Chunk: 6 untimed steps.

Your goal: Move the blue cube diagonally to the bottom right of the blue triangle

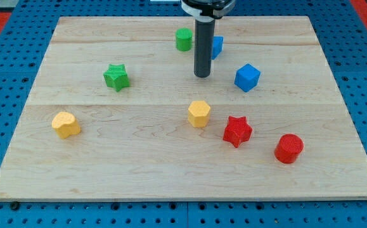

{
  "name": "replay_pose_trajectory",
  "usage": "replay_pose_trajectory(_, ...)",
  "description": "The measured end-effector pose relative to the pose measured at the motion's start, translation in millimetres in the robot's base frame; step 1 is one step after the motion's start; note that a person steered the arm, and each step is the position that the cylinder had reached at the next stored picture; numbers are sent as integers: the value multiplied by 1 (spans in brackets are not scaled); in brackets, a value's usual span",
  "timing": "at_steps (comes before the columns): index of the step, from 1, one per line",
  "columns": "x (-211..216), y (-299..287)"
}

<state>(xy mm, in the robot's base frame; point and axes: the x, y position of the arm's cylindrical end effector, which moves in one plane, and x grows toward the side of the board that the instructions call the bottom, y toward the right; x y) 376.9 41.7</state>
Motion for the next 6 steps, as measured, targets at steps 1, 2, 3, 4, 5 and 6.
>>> replay_pose_trajectory(1,25,46)
replay_pose_trajectory(2,16,57)
replay_pose_trajectory(3,9,42)
replay_pose_trajectory(4,4,-21)
replay_pose_trajectory(5,-36,-37)
replay_pose_trajectory(6,-76,-28)
